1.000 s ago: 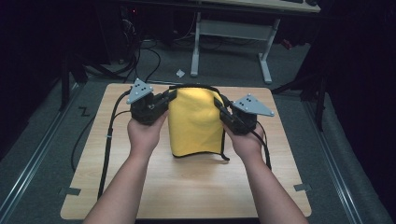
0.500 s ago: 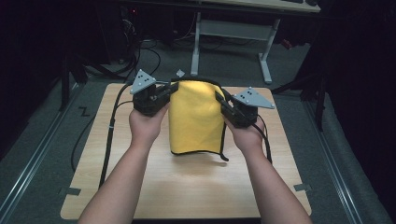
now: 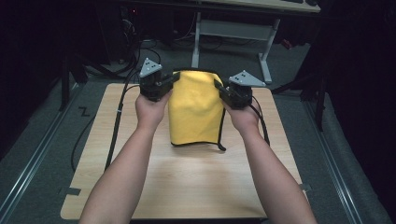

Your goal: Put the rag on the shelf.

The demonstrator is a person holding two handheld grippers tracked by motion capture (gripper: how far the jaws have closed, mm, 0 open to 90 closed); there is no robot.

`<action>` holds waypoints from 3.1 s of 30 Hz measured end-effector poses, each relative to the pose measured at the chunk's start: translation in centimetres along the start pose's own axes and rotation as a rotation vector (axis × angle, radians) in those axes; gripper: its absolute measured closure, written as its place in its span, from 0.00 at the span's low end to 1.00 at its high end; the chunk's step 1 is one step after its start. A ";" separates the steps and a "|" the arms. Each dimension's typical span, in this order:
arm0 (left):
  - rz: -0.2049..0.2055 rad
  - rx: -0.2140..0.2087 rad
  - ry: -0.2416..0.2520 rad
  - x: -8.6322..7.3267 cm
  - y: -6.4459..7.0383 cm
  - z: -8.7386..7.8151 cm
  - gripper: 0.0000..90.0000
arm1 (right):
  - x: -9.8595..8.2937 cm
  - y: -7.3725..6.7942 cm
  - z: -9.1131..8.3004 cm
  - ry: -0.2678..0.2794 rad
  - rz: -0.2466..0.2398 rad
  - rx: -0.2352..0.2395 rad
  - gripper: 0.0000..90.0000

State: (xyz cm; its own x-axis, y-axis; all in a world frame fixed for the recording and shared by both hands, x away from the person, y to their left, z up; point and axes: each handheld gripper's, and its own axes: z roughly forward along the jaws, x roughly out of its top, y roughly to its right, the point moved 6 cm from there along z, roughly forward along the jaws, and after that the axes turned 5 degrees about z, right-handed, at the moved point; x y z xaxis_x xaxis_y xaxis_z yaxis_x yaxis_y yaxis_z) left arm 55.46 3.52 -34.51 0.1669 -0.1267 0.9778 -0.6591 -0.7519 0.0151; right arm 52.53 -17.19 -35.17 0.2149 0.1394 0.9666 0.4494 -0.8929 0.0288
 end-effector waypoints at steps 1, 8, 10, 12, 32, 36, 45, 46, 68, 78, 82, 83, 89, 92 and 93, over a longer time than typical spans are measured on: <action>0.004 -0.001 -0.009 -0.1 -0.2 0.3 0.94 | -0.1 0.2 0.3 -0.009 -0.006 -0.003 0.86; 0.021 -0.017 -0.078 -1.8 -1.2 2.2 0.94 | -0.9 1.5 2.1 -0.059 -0.036 -0.009 0.86; 0.026 -0.024 -0.094 -2.6 -1.3 2.6 0.94 | -1.4 1.6 2.4 -0.076 -0.054 -0.013 0.86; 0.016 -0.031 -0.113 -3.3 -1.6 3.0 0.94 | -1.9 1.8 2.7 -0.092 -0.072 -0.007 0.86; -0.057 -0.098 -0.222 -8.4 -1.9 4.2 0.95 | -5.6 3.0 4.1 -0.186 -0.041 0.042 0.86; -0.079 -0.105 -0.227 -9.2 -2.0 4.2 0.95 | -6.2 3.0 4.2 -0.190 -0.028 0.053 0.86; -0.092 -0.125 -0.253 -10.4 -1.9 4.2 0.95 | -6.6 3.1 4.4 -0.209 0.032 0.092 0.86; -0.095 -0.126 -0.250 -10.6 -1.9 4.2 0.95 | -6.6 3.1 4.4 -0.209 0.037 0.095 0.86; -0.142 -0.150 -0.297 -13.8 -1.8 4.6 0.95 | -10.6 4.1 5.4 -0.254 0.175 0.183 0.85; -0.210 -0.175 -0.320 -15.7 -1.6 4.4 0.94 | -12.3 4.3 6.1 -0.292 0.242 0.179 0.78; -0.218 -0.172 -0.320 -15.7 -1.7 4.2 0.89 | -12.5 5.0 5.9 -0.307 0.276 0.148 0.64; -0.222 -0.168 -0.316 -15.6 -1.7 4.1 0.86 | -12.4 5.2 5.8 -0.311 0.284 0.135 0.59; -0.209 -0.134 -0.320 -15.3 -1.8 3.5 0.75 | -10.3 6.7 4.4 -0.235 0.305 0.073 0.49; -0.192 -0.070 -0.321 -15.2 -2.4 2.6 0.59 | -9.4 7.5 3.3 -0.201 0.308 0.054 0.49; -0.192 -0.052 -0.306 -15.2 -2.6 2.1 0.54 | -9.2 7.7 2.8 -0.199 0.304 0.048 0.49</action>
State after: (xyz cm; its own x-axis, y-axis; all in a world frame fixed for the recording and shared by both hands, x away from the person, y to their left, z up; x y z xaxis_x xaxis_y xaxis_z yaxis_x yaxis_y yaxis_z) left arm 56.21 6.03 -49.82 0.4978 -0.1800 0.8484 -0.6293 -0.7481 0.2105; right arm 56.47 -24.12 -44.57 0.5071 -0.0441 0.8607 0.3785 -0.8859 -0.2683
